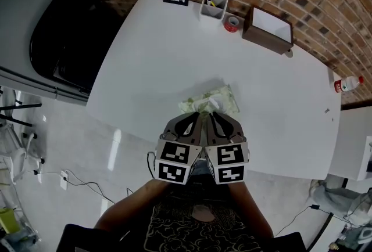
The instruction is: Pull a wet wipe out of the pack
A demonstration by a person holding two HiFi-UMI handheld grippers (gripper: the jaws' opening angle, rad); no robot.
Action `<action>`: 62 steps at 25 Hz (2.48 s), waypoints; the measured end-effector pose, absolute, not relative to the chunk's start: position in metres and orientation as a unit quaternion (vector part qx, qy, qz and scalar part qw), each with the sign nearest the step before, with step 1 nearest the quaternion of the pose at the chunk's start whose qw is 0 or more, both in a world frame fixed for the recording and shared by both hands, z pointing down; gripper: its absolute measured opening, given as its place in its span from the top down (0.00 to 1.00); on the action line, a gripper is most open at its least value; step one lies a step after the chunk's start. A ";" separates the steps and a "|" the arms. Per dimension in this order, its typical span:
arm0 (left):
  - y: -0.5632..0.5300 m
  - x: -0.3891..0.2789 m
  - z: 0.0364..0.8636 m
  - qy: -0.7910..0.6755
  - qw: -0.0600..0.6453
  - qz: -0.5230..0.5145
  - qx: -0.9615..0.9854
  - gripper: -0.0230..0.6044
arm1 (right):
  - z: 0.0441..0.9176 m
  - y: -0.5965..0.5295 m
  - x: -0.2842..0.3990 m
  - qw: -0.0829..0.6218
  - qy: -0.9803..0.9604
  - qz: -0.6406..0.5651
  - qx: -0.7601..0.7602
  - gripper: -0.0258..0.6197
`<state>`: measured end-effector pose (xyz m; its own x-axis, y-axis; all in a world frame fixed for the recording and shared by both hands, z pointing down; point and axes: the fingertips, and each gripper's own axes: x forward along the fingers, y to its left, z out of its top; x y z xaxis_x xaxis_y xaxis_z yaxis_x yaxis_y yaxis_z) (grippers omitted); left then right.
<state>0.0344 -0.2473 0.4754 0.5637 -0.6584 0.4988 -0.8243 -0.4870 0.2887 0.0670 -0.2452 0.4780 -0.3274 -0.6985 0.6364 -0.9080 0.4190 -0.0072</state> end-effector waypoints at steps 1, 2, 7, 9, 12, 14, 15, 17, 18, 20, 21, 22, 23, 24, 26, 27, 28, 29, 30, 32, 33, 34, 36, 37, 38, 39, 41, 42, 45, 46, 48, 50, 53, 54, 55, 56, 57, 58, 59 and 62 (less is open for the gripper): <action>-0.249 0.033 0.476 -0.439 0.255 0.163 0.846 0.94 | 0.479 -0.246 0.067 0.285 -0.793 0.187 0.505 0.93; -0.251 0.032 0.477 -0.439 0.257 0.165 0.845 0.95 | 0.481 -0.247 0.067 0.287 -0.792 0.188 0.504 0.93; -0.257 0.028 0.480 -0.440 0.260 0.172 0.842 0.95 | 0.486 -0.250 0.065 0.291 -0.793 0.195 0.499 0.93; -0.259 0.027 0.481 -0.444 0.260 0.168 0.841 0.94 | 0.486 -0.251 0.065 0.290 -0.793 0.195 0.499 0.93; -0.260 0.027 0.480 -0.445 0.260 0.167 0.841 0.95 | 0.487 -0.252 0.064 0.291 -0.794 0.196 0.497 0.92; -0.259 0.027 0.480 -0.442 0.262 0.171 0.841 0.95 | 0.488 -0.252 0.062 0.291 -0.794 0.197 0.497 0.92; -0.258 0.026 0.481 -0.441 0.263 0.172 0.841 0.94 | 0.488 -0.252 0.062 0.293 -0.793 0.197 0.497 0.92; -0.259 0.024 0.481 -0.444 0.261 0.169 0.840 0.95 | 0.490 -0.253 0.062 0.299 -0.789 0.195 0.501 0.92; -0.259 0.024 0.481 -0.446 0.260 0.167 0.840 0.94 | 0.491 -0.253 0.063 0.301 -0.786 0.194 0.504 0.92; -0.258 0.023 0.481 -0.447 0.263 0.166 0.839 0.94 | 0.491 -0.254 0.066 0.304 -0.782 0.193 0.510 0.92; -0.258 0.024 0.482 -0.447 0.265 0.168 0.838 0.95 | 0.491 -0.254 0.066 0.305 -0.781 0.193 0.511 0.92; -0.257 0.024 0.482 -0.446 0.267 0.168 0.838 0.95 | 0.492 -0.254 0.066 0.305 -0.780 0.192 0.511 0.92; -0.257 0.024 0.481 -0.446 0.266 0.168 0.838 0.95 | 0.492 -0.254 0.066 0.305 -0.781 0.192 0.510 0.92; -0.257 0.024 0.481 -0.446 0.265 0.167 0.838 0.95 | 0.492 -0.254 0.066 0.304 -0.782 0.193 0.509 0.92; -0.256 0.025 0.480 -0.446 0.262 0.166 0.839 0.94 | 0.492 -0.254 0.066 0.301 -0.783 0.195 0.508 0.92; -0.256 0.024 0.480 -0.447 0.262 0.166 0.839 0.94 | 0.491 -0.254 0.066 0.298 -0.784 0.197 0.507 0.93; -0.255 0.024 0.480 -0.447 0.263 0.166 0.839 0.94 | 0.491 -0.253 0.066 0.296 -0.785 0.198 0.507 0.93; -0.255 0.023 0.479 -0.447 0.263 0.165 0.839 0.94 | 0.490 -0.253 0.066 0.293 -0.786 0.199 0.507 0.93; -0.255 0.022 0.478 -0.449 0.263 0.164 0.838 0.95 | 0.489 -0.253 0.066 0.291 -0.787 0.199 0.507 0.93; -0.255 0.020 0.477 -0.451 0.261 0.161 0.838 0.95 | 0.488 -0.254 0.068 0.290 -0.787 0.197 0.508 0.93; -0.255 0.020 0.476 -0.452 0.260 0.161 0.838 0.94 | 0.487 -0.254 0.068 0.288 -0.787 0.195 0.509 0.93; -0.255 0.020 0.476 -0.452 0.260 0.161 0.838 0.95 | 0.484 -0.255 0.068 0.285 -0.788 0.194 0.510 0.93; -0.254 0.020 0.474 -0.451 0.259 0.162 0.838 0.94 | 0.480 -0.256 0.068 0.278 -0.789 0.190 0.513 0.93; -0.254 0.020 0.473 -0.451 0.259 0.162 0.838 0.94 | 0.478 -0.255 0.068 0.278 -0.789 0.188 0.514 0.93; -0.253 0.020 0.472 -0.451 0.258 0.161 0.839 0.95 | 0.477 -0.255 0.069 0.277 -0.790 0.185 0.515 0.93; -0.253 0.020 0.471 -0.452 0.257 0.160 0.839 0.95 | 0.475 -0.256 0.069 0.274 -0.790 0.182 0.516 0.93; -0.253 0.019 0.471 -0.453 0.256 0.158 0.839 0.94 | 0.470 -0.257 0.070 0.267 -0.792 0.178 0.520 0.93; -0.253 0.019 0.471 -0.453 0.255 0.158 0.839 0.94 | 0.467 -0.257 0.071 0.263 -0.792 0.176 0.522 0.93; -0.252 0.018 0.469 -0.452 0.253 0.159 0.840 0.94 | 0.459 -0.257 0.072 0.257 -0.792 0.170 0.527 0.93; -0.252 0.018 0.468 -0.452 0.252 0.157 0.841 0.94 | 0.457 -0.257 0.072 0.256 -0.792 0.169 0.527 0.93; -0.251 0.018 0.466 -0.452 0.251 0.154 0.842 0.94 | 0.454 -0.256 0.072 0.254 -0.792 0.166 0.530 0.93; -0.250 0.018 0.464 -0.451 0.249 0.154 0.843 0.95 | 0.449 -0.255 0.073 0.248 -0.792 0.161 0.534 0.93; -0.247 0.018 0.462 -0.450 0.246 0.155 0.844 0.94 | 0.440 -0.255 0.075 0.241 -0.792 0.153 0.541 0.93; -0.246 0.018 0.461 -0.450 0.245 0.154 0.845 0.94 | 0.438 -0.254 0.076 0.239 -0.791 0.151 0.542 0.93; -0.245 0.019 0.459 -0.448 0.244 0.153 0.846 0.94 | 0.436 -0.253 0.076 0.238 -0.791 0.149 0.544 0.94; -0.244 0.019 0.458 -0.447 0.243 0.153 0.847 0.94 | 0.435 -0.252 0.076 0.237 -0.790 0.147 0.546 0.93; -0.242 0.019 0.457 -0.446 0.242 0.153 0.848 0.94 | 0.433 -0.251 0.077 0.236 -0.790 0.146 0.547 0.94; -0.241 0.020 0.457 -0.445 0.241 0.153 0.849 0.95 | 0.431 -0.249 0.077 0.234 -0.790 0.145 0.548 0.93; -0.240 0.020 0.455 -0.444 0.239 0.152 0.850 0.94 | 0.429 -0.247 0.077 0.231 -0.790 0.144 0.550 0.93; -0.235 0.020 0.453 -0.442 0.237 0.150 0.852 0.95 | 0.423 -0.243 0.079 0.224 -0.788 0.140 0.556 0.94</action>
<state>0.0200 -0.2345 0.4526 0.5634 -0.6825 0.4656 -0.8249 -0.4966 0.2702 0.0786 -0.2427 0.4225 -0.2823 -0.8136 0.5083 -0.9386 0.3437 0.0288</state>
